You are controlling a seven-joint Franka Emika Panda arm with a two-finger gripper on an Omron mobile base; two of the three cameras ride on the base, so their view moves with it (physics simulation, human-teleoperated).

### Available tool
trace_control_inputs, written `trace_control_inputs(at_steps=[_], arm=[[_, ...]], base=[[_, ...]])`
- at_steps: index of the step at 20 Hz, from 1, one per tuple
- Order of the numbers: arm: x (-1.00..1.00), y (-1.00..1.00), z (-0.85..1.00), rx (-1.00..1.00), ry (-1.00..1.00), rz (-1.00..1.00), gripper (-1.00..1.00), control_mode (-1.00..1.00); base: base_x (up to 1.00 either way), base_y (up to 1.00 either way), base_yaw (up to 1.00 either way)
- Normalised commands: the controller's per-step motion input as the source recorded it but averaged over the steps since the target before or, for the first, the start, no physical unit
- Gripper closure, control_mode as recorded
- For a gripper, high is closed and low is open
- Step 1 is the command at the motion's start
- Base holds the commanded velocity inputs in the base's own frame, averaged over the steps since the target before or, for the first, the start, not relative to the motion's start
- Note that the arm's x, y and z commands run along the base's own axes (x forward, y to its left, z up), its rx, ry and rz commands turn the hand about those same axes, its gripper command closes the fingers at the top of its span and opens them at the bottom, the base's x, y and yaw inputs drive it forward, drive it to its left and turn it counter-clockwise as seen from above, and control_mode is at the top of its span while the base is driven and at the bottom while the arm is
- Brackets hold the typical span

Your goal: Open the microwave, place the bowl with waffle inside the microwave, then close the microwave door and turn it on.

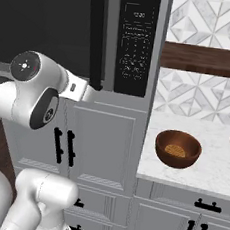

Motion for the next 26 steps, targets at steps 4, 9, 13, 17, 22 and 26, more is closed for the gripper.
trace_control_inputs(at_steps=[4, 9, 13, 17, 22, 26], arm=[[0.08, 0.0, 0.0, 0.0, -0.04, 0.0, -1.0, -1.0], [0.0, -0.02, 0.0, 0.0, -0.29, 0.0, -1.0, -1.0], [0.0, -0.09, 0.35, 0.0, -0.31, -0.01, -1.0, -1.0], [0.0, -0.07, 0.65, 0.0, -0.11, -0.04, -1.0, -1.0], [0.0, -0.09, 0.6, 0.0, -0.02, -0.01, -1.0, -1.0], [0.0, -0.04, 0.51, -0.01, -0.09, 0.0, -1.0, -1.0]], base=[[0.0, 0.0, 0.0], [0.0, 0.0, 0.0], [0.0, 0.0, 0.0], [0.0, 0.0, 0.0], [0.0, 0.0, 0.0], [0.0, 0.0, 0.0]])
